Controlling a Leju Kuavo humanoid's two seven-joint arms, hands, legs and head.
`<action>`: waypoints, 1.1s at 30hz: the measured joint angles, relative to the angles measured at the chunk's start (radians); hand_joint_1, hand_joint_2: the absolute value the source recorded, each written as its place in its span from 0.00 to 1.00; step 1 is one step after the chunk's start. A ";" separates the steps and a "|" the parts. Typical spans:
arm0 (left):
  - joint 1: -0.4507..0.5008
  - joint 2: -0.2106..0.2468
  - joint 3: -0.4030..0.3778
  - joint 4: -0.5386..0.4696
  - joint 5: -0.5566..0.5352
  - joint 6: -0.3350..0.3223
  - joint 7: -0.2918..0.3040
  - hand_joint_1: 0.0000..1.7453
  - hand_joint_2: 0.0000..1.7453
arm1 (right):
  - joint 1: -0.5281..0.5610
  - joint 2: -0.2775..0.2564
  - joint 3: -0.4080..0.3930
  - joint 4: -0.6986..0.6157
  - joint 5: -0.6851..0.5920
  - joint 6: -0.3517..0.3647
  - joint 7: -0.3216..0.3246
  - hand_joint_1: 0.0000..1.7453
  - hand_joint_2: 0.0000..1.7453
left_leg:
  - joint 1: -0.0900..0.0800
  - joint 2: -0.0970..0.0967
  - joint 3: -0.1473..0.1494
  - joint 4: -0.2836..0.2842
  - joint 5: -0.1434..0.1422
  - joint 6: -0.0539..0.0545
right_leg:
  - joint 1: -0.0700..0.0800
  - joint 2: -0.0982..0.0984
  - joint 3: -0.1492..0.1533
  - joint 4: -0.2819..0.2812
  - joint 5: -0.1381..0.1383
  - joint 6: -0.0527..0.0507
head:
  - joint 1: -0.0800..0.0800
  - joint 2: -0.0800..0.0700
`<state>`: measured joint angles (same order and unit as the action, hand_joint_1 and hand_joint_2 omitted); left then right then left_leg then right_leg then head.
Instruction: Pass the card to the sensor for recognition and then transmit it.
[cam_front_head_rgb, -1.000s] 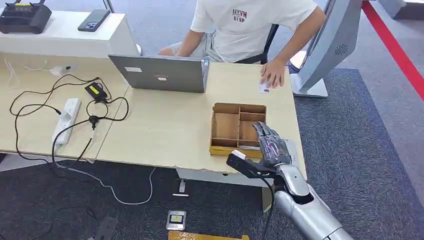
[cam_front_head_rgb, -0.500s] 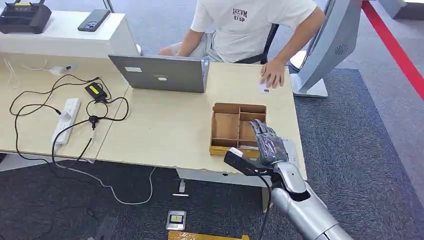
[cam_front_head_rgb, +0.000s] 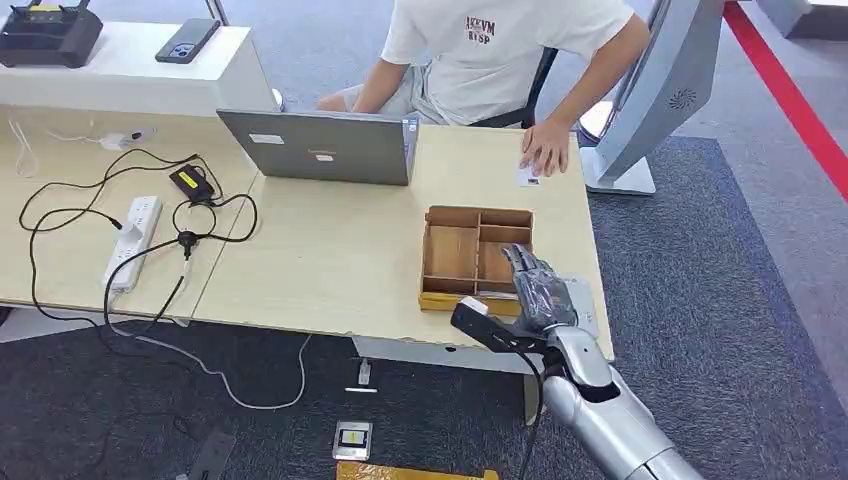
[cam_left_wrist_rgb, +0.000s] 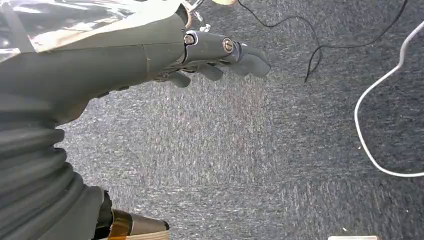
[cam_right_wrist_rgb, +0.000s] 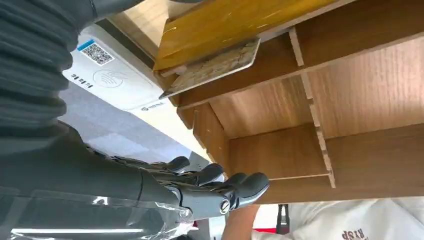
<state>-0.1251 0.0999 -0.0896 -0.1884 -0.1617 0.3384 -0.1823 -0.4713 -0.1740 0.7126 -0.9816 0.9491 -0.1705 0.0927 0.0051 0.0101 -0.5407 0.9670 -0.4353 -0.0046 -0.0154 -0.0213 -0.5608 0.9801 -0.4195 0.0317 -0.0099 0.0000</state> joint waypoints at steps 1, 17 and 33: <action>0.000 0.000 0.000 0.000 0.000 0.000 0.000 0.00 1.00 | 0.000 0.000 0.000 0.003 0.000 0.000 0.000 0.00 1.00 | 0.000 0.000 0.000 0.000 0.000 0.000 | 0.000 0.000 0.000 0.000 0.000 0.000 | 0.000 0.000; 0.000 0.000 -0.003 0.000 0.000 0.000 0.000 0.00 1.00 | 0.001 0.000 -0.005 0.022 -0.003 0.000 0.001 0.00 1.00 | 0.000 0.000 0.000 0.000 0.000 0.000 | 0.000 0.000 0.000 0.000 0.000 0.000 | 0.000 0.000; 0.000 0.000 -0.015 0.000 0.005 0.000 0.000 0.00 1.00 | 0.001 0.001 -0.005 0.031 -0.006 0.022 -0.011 1.00 1.00 | 0.000 0.000 0.000 0.000 0.000 0.000 | 0.000 0.000 0.000 0.000 0.000 0.000 | 0.000 0.000</action>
<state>-0.1251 0.0999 -0.1049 -0.1888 -0.1572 0.3388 -0.1827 -0.4705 -0.1732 0.7080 -0.9503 0.9430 -0.1488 0.0820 0.0051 0.0101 -0.5407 0.9670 -0.4353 -0.0046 -0.0154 -0.0213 -0.5607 0.9801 -0.4195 0.0317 -0.0099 0.0000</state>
